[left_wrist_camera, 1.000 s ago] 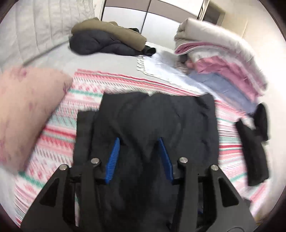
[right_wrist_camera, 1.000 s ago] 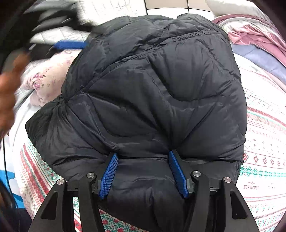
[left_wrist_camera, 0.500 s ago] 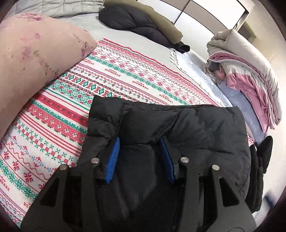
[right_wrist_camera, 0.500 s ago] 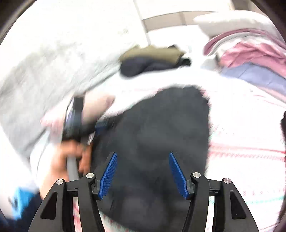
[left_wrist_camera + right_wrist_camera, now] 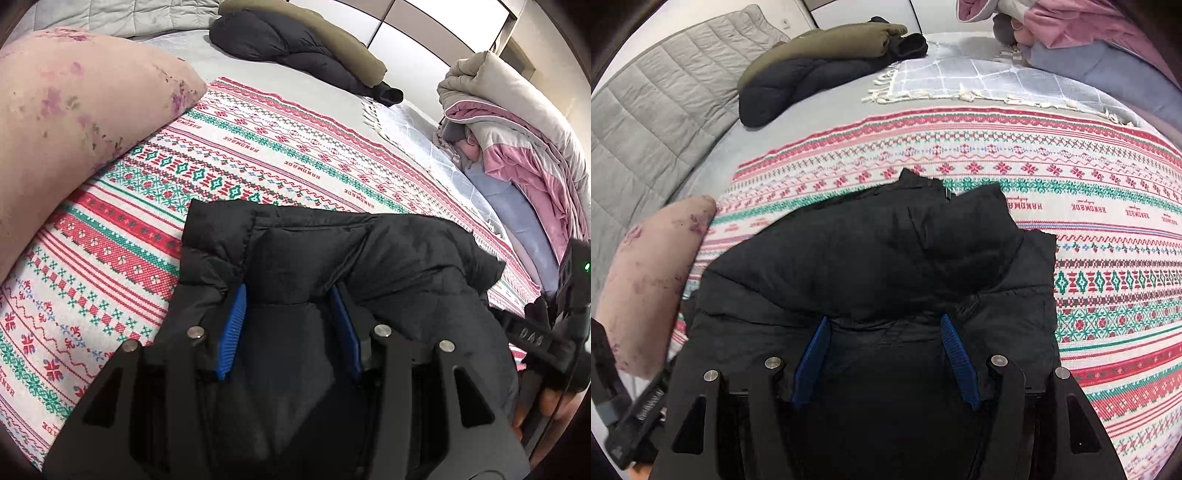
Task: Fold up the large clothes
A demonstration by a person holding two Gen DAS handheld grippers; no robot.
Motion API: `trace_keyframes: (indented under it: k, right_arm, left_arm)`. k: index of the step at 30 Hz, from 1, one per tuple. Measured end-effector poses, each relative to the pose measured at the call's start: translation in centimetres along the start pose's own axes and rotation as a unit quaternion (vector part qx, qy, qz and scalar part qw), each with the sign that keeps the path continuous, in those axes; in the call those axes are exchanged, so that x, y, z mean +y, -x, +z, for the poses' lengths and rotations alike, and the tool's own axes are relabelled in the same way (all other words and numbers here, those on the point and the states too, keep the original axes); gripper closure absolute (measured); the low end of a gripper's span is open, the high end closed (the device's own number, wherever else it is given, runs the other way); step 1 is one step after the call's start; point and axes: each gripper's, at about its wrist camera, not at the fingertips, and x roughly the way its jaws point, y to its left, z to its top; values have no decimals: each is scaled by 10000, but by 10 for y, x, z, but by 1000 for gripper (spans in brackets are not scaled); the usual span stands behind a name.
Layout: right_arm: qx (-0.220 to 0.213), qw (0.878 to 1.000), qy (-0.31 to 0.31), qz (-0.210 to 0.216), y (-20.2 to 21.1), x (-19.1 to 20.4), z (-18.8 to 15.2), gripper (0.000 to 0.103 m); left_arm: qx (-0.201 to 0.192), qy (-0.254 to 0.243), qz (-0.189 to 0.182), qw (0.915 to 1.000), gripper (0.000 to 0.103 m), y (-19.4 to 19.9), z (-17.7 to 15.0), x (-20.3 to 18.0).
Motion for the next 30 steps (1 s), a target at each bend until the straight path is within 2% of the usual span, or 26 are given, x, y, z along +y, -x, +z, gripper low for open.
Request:
trace_keyframes:
  k: [3, 5, 9, 11, 13, 15, 17, 19, 21, 23, 25, 27, 30]
  right_arm:
    - [-6, 10000, -70, -6, -9, -7, -1, 40]
    - [-21, 9998, -9, -202, -10, -3, -2, 41]
    - [-224, 9979, 192, -575, 14, 7, -6, 38]
    - [-541, 9982, 63, -239, 50, 3, -23, 35]
    - [-767, 9966, -88, 285, 94, -8, -56, 28]
    - [-876, 9942, -149, 600, 126, -22, -91, 25]
    - [-1004, 9930, -111, 612, 149, -36, -119, 24]
    - [-1165, 9918, -260, 451, 165, -53, -141, 22]
    - [-1268, 9896, -474, 486, 171, -67, -155, 21]
    - [-1168, 9906, -491, 516, 167, -73, -163, 21]
    - [-1035, 9929, -377, 451, 159, -72, -162, 21]
    - [-1017, 9925, -498, 459, 155, -78, -166, 21]
    - [-817, 9923, -719, 589, 142, -84, -169, 21]
  left_arm:
    - [-65, -96, 132, 9998, 53, -2, -2, -4]
    - [-81, -183, 235, 9995, 53, -3, -3, -7]
    - [1, -234, 243, 9994, 53, 4, -2, -7]
    - [93, -350, 355, 9987, 53, 15, 0, -11]
    - [122, -414, 454, 9980, 47, 29, -1, -15]
    - [108, -494, 492, 9975, 43, 44, -4, -18]
    - [89, -551, 402, 9976, 43, 61, -7, -20]
    - [38, -461, 357, 9983, 42, 80, -13, -18]
    - [75, -425, 317, 9986, 38, 94, -25, -13]
    - [180, -334, 259, 9989, 38, 103, -41, -2]
    - [300, -62, 249, 9992, 38, 108, -59, 16]
    - [588, 265, 226, 9977, 38, 106, -73, 36]
    - [960, 850, -214, 9915, 37, 102, -85, 62]
